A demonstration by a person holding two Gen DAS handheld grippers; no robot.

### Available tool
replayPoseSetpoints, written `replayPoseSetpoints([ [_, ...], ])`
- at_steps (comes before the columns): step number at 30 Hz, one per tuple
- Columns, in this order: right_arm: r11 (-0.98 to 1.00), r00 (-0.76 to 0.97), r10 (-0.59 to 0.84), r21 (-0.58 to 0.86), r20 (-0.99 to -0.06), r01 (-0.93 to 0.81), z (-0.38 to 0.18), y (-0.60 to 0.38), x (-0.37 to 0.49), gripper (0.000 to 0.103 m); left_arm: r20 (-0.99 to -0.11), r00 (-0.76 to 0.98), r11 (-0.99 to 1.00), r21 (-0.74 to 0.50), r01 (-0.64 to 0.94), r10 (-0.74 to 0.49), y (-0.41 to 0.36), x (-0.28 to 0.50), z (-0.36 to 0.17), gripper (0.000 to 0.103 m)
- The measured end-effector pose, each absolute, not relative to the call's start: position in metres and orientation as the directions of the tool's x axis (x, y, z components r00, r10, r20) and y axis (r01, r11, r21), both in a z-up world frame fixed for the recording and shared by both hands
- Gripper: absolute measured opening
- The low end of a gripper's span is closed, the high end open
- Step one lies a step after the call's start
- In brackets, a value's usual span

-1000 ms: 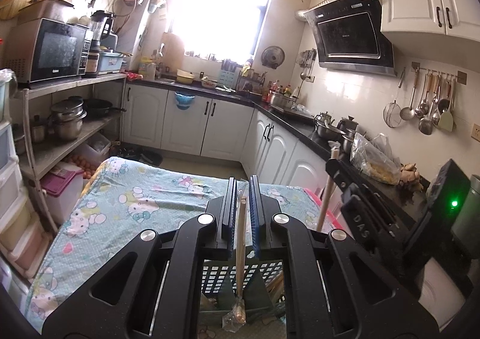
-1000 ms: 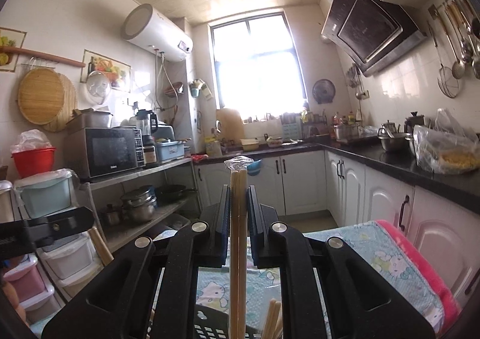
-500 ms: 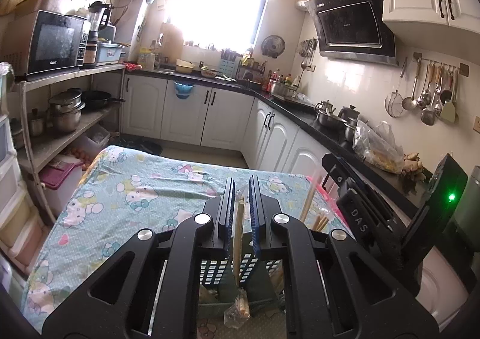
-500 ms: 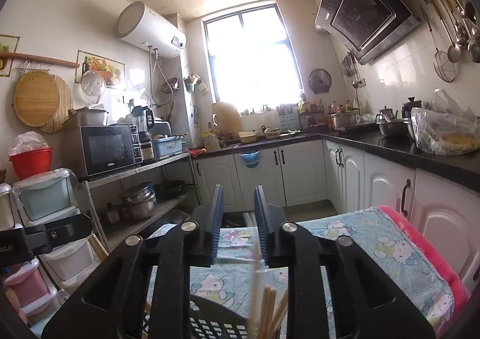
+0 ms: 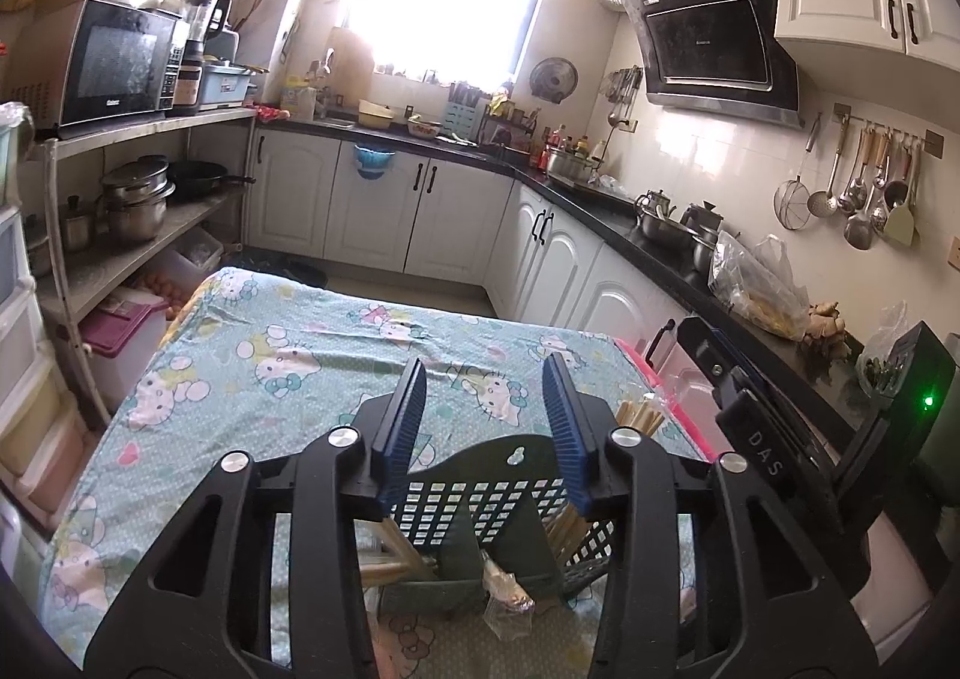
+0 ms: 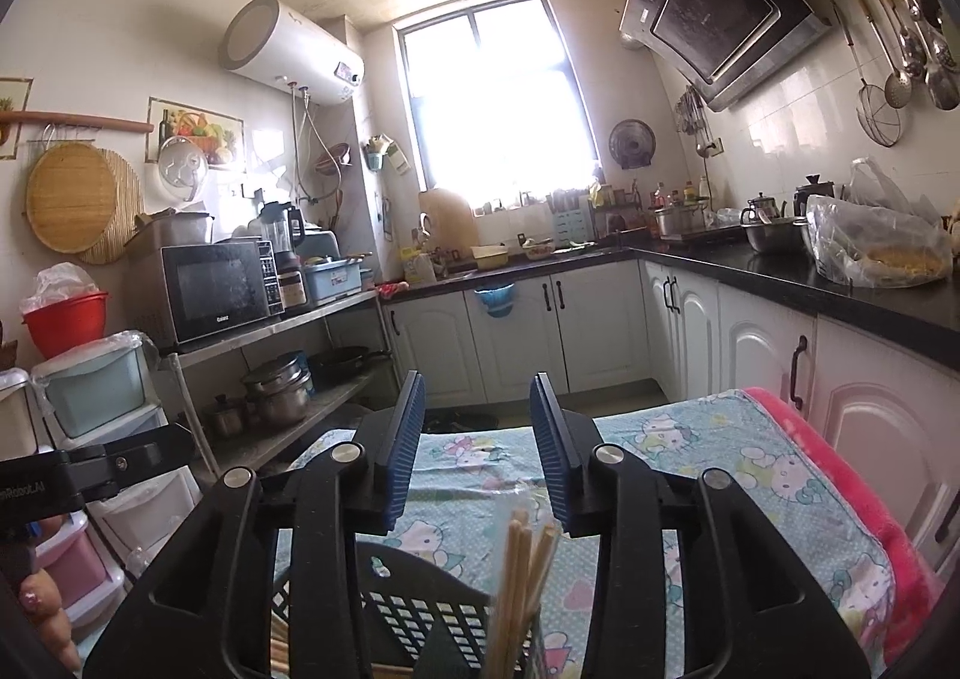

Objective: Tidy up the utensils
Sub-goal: 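Lower into the caddy and open the left tool while the right tool releases, then move both open tools down toward the last chopsticks beside the caddy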

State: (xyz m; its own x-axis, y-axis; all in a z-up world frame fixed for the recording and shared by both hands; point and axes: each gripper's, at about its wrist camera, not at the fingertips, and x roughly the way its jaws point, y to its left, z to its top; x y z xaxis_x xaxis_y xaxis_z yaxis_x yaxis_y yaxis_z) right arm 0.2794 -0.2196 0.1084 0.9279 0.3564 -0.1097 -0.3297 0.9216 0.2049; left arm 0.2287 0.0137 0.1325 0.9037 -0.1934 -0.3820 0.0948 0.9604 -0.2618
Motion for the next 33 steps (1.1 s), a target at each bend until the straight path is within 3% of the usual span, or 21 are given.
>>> replayPoseSetpoints([
  [14, 0.933, 0.916, 0.340, 0.199, -0.212, -0.301, 0.104, -0.232, 0.253, 0.047, -0.405, 0.890, 0.960, -0.258, 0.109, -0.210, 0.012, 0.209, 0.128, 0.065],
  [24, 0.933, 0.895, 0.349, 0.198, -0.277, -0.302, 0.093, -0.238, 0.232, 0.061, -0.401, 0.890, 0.957, -0.266, 0.114, -0.217, 0.015, 0.186, 0.123, 0.088],
  [33, 0.924, 0.856, 0.382, 0.165, -0.349, -0.346, 0.075, -0.233, 0.208, 0.070, -0.408, 0.887, 0.953, -0.285, 0.101, -0.216, 0.024, 0.164, 0.111, 0.092],
])
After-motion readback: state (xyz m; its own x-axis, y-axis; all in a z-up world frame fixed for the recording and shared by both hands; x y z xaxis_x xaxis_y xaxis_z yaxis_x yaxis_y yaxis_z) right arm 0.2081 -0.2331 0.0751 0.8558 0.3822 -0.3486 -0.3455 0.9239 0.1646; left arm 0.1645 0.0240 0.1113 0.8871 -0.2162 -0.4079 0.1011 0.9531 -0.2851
